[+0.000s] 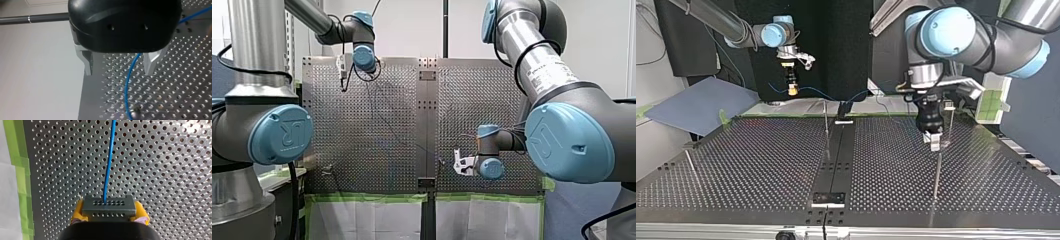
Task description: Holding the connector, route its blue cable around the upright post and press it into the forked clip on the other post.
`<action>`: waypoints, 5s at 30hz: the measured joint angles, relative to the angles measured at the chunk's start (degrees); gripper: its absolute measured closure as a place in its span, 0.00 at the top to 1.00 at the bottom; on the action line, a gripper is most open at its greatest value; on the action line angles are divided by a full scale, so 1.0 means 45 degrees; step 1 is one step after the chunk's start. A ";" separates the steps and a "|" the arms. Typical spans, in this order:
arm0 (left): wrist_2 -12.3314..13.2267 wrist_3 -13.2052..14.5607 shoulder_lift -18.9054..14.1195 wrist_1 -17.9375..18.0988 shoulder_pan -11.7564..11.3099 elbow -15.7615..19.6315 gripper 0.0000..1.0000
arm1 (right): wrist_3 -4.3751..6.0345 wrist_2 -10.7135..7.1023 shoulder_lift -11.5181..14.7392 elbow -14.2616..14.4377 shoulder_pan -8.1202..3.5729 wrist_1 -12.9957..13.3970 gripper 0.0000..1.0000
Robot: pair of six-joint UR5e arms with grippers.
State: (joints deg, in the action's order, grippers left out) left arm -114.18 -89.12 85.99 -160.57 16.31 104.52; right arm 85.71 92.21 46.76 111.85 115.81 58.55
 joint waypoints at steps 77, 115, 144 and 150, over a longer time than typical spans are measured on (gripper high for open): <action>0.3773 -0.3937 0.1318 -0.2422 -0.1575 -0.3095 1.00 | 0.0040 0.0000 -0.0005 -0.0078 0.0028 0.0154 0.00; 0.3027 -0.5088 0.2712 -0.1831 -0.0937 -0.3257 1.00 | 0.0195 -0.0052 -0.0006 -0.0077 -0.0003 0.0155 0.00; 0.2739 -0.6920 0.2737 -0.1922 -0.1103 -0.4444 1.00 | 0.0234 -0.0078 -0.0011 -0.0078 -0.0003 0.0255 0.00; 0.2832 -0.7327 0.2816 -0.2001 -0.1152 -0.4514 1.00 | 0.0239 -0.0133 -0.0008 -0.0077 -0.0003 0.0286 0.00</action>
State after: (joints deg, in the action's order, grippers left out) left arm -101.43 -122.09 98.66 -169.58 11.13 84.20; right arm 86.78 91.61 46.72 111.50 115.80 59.84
